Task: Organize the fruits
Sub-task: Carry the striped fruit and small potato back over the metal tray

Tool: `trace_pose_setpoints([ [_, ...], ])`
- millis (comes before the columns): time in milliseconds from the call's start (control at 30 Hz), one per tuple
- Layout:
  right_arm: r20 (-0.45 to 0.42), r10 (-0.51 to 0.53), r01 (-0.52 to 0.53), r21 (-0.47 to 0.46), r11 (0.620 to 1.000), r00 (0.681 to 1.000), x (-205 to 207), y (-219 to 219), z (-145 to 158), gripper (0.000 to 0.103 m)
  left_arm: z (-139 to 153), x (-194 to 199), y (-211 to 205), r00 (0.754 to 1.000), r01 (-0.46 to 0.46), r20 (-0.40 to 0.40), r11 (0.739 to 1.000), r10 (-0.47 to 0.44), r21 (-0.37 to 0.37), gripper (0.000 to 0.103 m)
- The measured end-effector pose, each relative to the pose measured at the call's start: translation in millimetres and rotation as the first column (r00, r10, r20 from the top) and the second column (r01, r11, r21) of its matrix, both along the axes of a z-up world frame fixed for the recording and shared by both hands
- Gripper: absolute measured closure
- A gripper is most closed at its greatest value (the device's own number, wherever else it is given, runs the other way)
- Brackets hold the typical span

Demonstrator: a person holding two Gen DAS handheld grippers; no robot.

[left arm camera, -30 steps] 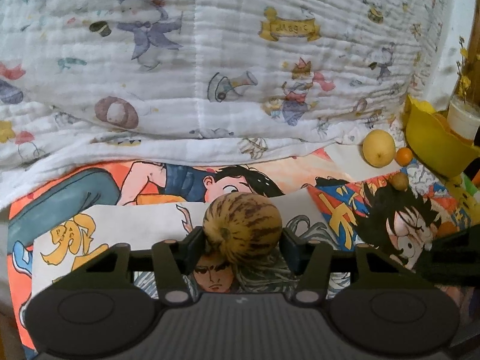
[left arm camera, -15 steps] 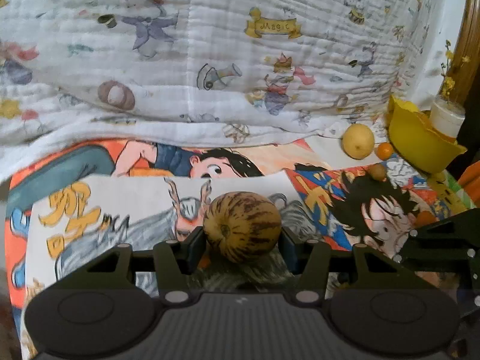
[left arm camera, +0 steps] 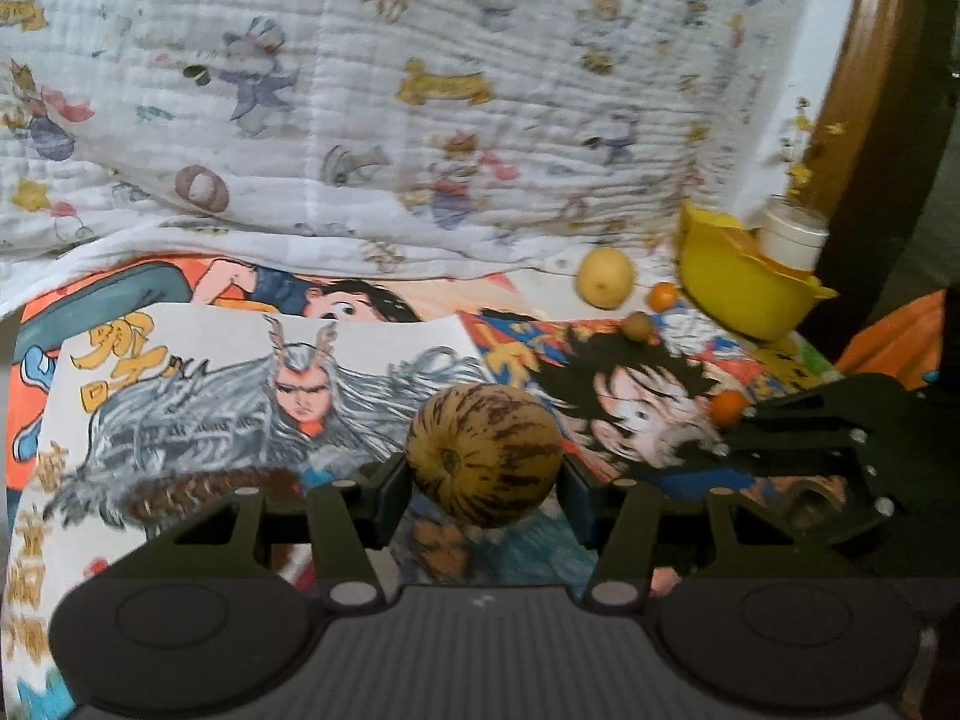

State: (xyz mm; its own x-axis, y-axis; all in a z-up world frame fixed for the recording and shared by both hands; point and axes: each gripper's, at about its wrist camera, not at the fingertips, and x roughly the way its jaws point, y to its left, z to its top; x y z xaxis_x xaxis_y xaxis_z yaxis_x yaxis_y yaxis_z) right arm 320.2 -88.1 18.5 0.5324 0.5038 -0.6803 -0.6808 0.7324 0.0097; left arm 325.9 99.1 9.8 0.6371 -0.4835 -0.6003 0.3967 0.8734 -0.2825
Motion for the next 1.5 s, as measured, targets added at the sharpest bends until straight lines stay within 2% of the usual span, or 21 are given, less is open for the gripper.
trace_pose_setpoints([
  [367,-0.028,0.019,-0.020,-0.030,0.999,0.999,-42,-17,8,0.075,4,-53,-7,0.997,0.071,0.015,0.997,-0.070,-0.030,0.046],
  [667,-0.106,-0.033,0.031,-0.019,0.999,0.994,-50,-27,5,0.075,5,-74,-16,0.994,0.113,-0.005,0.993,-0.113,-0.021,0.046],
  [867,-0.150,-0.051,0.048,-0.026,0.999,0.987,-52,-29,4,0.075,1,-84,-16,0.991,0.123,-0.044,0.992,-0.124,-0.030,0.046],
  [1133,-0.214,-0.065,0.053,-0.064,0.997,0.975,-42,-24,3,0.075,3,-83,-8,0.990,0.054,-0.122,0.995,-0.064,-0.088,0.046],
  [1333,-0.207,-0.038,0.017,-0.098,0.995,0.978,-43,-18,1,0.075,1,-81,-1,0.984,-0.022,-0.181,0.989,-0.004,-0.144,0.047],
  [1500,-0.203,-0.030,0.009,-0.103,0.995,0.979,-43,-18,1,0.075,-4,-86,6,0.983,-0.070,-0.180,0.983,0.039,-0.171,0.047],
])
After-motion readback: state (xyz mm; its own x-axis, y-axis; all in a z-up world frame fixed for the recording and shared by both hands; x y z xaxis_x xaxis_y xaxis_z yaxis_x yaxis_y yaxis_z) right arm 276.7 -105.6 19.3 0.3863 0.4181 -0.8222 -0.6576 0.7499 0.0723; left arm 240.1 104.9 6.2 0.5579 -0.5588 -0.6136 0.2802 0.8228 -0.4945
